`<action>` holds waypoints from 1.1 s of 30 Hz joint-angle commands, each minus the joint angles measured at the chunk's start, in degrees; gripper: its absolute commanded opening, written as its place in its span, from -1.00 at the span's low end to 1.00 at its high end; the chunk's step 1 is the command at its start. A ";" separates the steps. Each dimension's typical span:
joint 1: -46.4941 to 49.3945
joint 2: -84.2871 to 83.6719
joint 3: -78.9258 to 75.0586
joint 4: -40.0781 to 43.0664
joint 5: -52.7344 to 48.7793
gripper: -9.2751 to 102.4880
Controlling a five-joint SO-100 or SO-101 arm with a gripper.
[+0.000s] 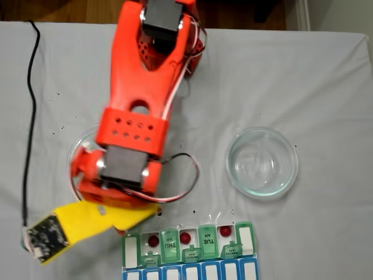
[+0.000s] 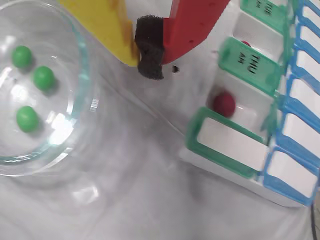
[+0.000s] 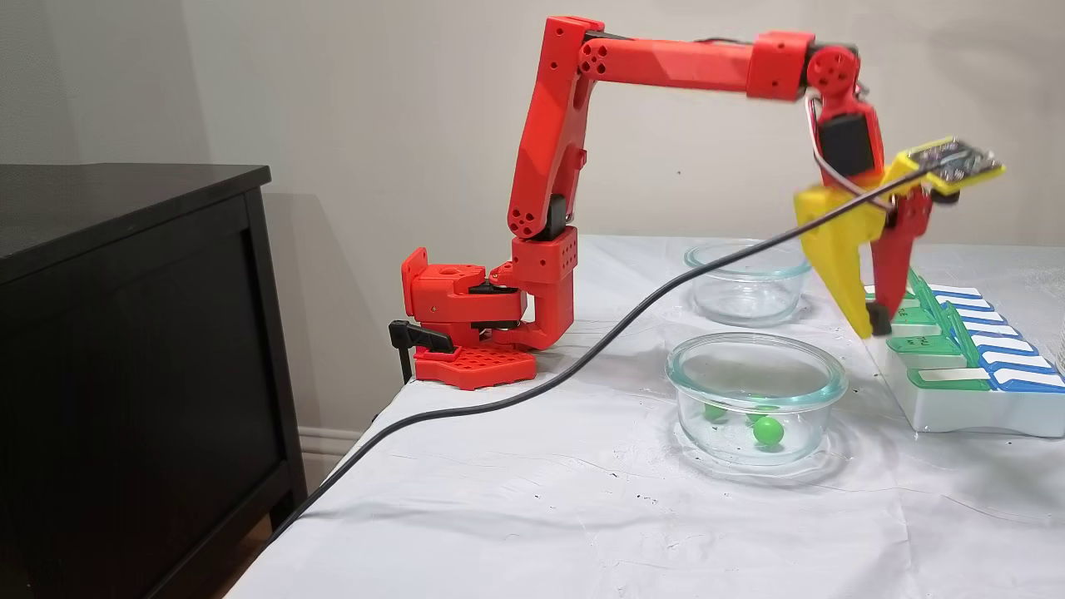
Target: Sort medicines into box.
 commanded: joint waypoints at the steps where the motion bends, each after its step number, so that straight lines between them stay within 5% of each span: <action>1: 2.99 4.75 -7.47 10.72 -11.95 -0.84; 4: 5.89 4.31 -5.45 14.77 -21.71 -0.84; 14: 14.77 31.03 27.07 3.16 -43.95 -0.83; 33: 14.24 27.77 37.27 -10.02 -41.92 -0.51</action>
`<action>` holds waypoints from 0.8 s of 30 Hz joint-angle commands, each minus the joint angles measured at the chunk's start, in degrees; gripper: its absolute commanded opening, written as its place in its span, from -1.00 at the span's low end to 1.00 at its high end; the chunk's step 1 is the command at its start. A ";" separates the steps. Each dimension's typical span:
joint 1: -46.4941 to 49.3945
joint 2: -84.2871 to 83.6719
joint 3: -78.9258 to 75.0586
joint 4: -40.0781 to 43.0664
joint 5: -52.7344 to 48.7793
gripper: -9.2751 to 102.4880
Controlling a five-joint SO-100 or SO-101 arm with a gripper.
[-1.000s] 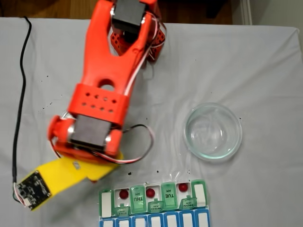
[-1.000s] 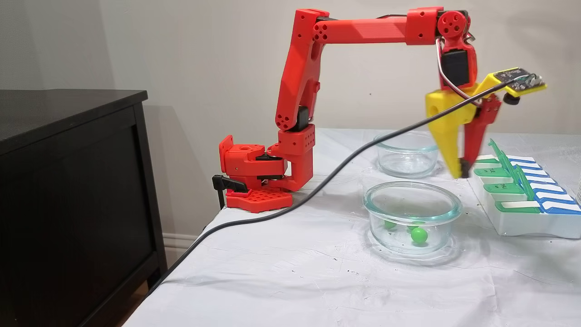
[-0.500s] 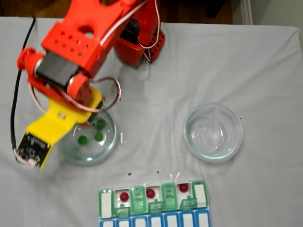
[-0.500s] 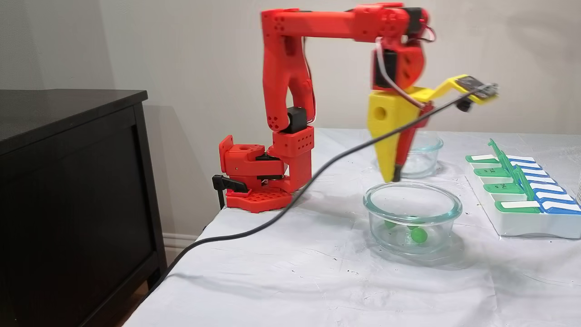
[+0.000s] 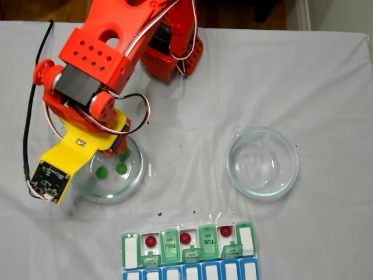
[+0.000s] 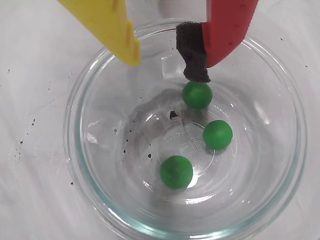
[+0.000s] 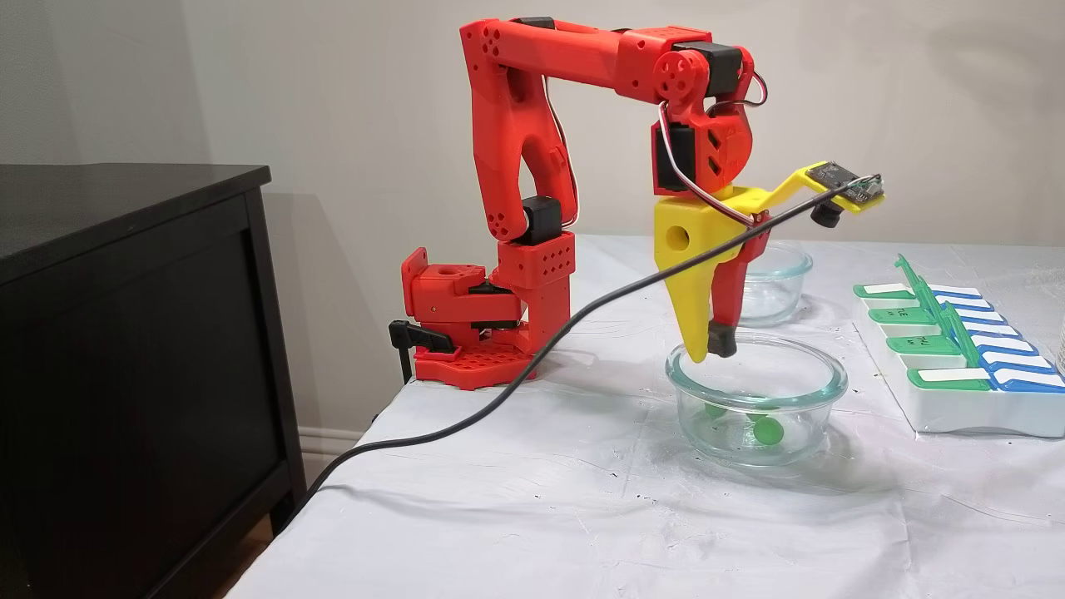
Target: Sort medicines into box.
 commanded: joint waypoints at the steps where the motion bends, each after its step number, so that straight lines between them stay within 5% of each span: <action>1: -1.32 2.55 -0.70 -2.37 2.20 -0.49; 15: -6.77 -8.17 -3.08 -1.93 9.05 -0.46; 24: -6.94 -19.16 -12.74 6.86 11.16 -0.47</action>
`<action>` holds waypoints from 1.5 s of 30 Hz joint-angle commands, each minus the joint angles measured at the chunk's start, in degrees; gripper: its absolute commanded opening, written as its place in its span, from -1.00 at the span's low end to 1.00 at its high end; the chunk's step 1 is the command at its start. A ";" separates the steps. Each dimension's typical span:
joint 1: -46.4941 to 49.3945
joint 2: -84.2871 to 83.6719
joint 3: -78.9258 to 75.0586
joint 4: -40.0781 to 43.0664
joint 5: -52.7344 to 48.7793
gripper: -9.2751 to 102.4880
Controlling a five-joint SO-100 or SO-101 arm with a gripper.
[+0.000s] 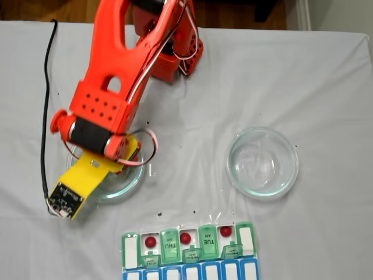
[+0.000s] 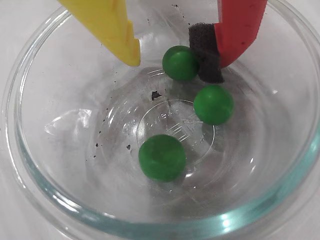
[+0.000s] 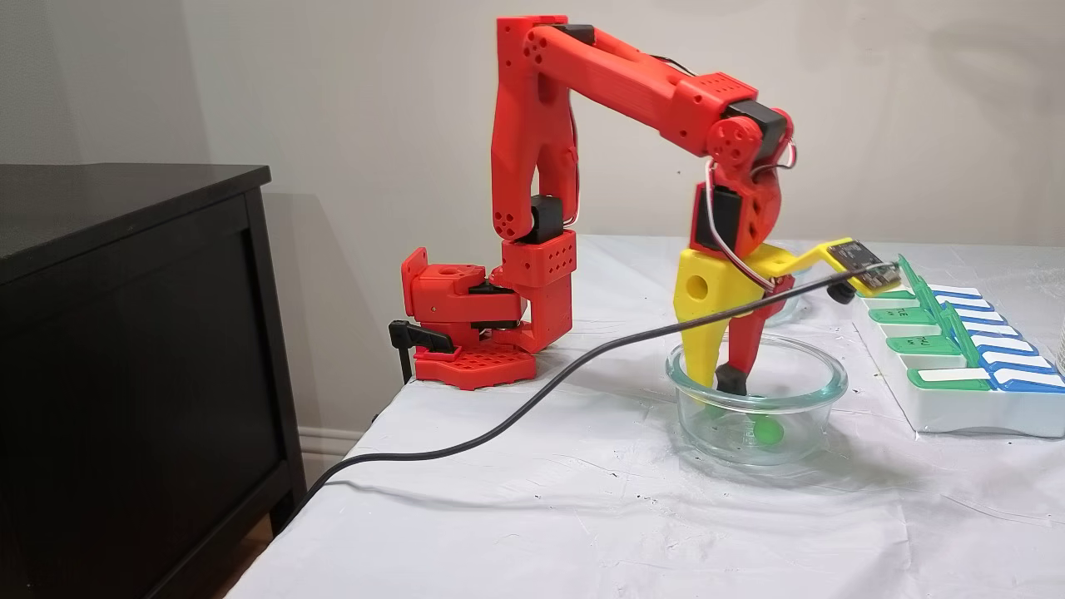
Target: Sort medicines into box.
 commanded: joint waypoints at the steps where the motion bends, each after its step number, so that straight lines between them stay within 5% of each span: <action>1: -1.14 -0.53 -5.62 3.25 0.18 -0.47; 23: -1.49 -0.62 -0.44 2.37 3.96 -0.84; 30: -0.88 11.78 1.23 -2.55 5.80 -0.84; 40: -4.66 17.05 -16.44 -2.64 16.17 -0.84; 45: -14.68 20.57 -12.04 -7.91 33.66 -0.84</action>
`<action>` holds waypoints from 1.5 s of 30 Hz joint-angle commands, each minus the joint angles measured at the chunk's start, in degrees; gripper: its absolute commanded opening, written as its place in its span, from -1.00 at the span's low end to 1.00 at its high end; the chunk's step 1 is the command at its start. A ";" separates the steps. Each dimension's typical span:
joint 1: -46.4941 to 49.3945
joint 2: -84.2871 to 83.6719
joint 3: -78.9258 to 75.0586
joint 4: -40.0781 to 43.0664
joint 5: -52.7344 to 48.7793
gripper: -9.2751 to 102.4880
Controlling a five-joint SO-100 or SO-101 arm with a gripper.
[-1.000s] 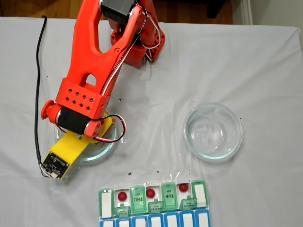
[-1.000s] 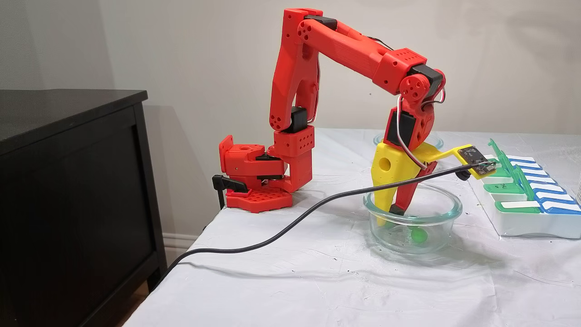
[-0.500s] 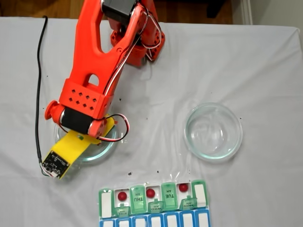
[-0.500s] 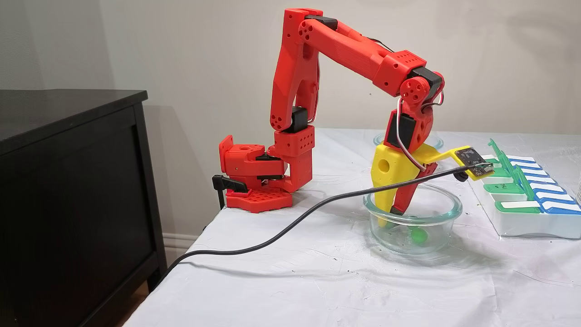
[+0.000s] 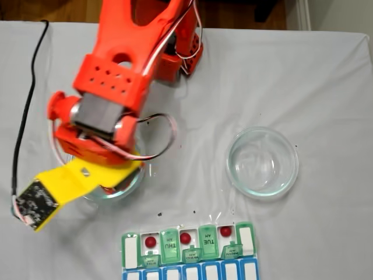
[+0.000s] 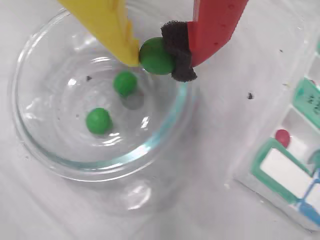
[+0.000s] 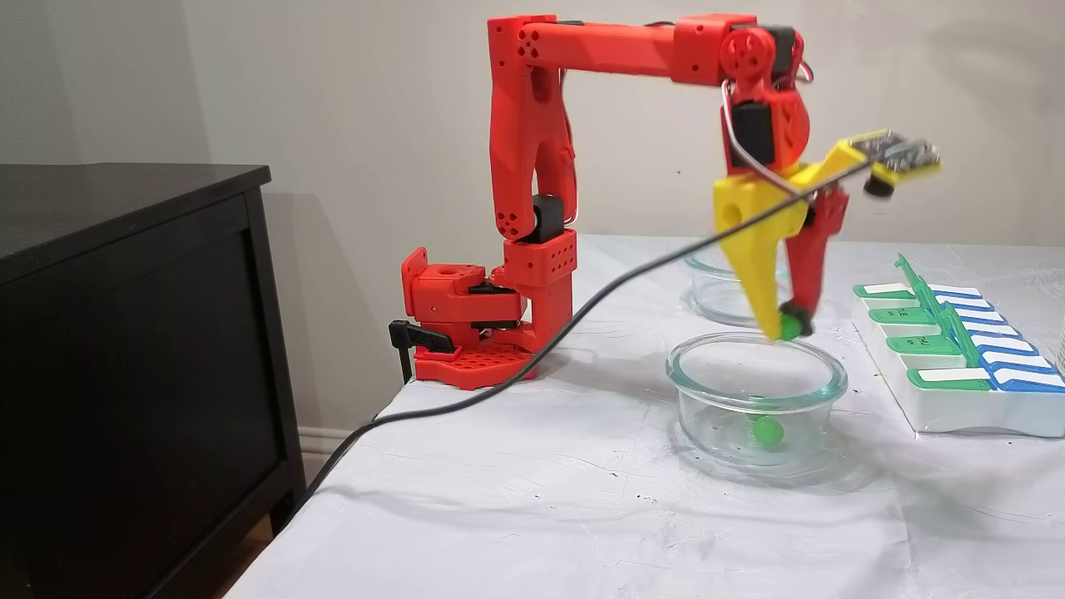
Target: Sort medicines into box.
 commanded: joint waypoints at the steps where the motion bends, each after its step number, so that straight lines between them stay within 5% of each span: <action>1: -9.58 9.32 -0.62 -6.06 16.35 -0.84; 4: -16.61 11.87 4.13 -13.54 28.13 -0.84; 13: -27.95 8.88 8.09 -22.76 38.41 -0.84; 45: -30.32 -5.54 7.56 -43.95 45.26 -0.84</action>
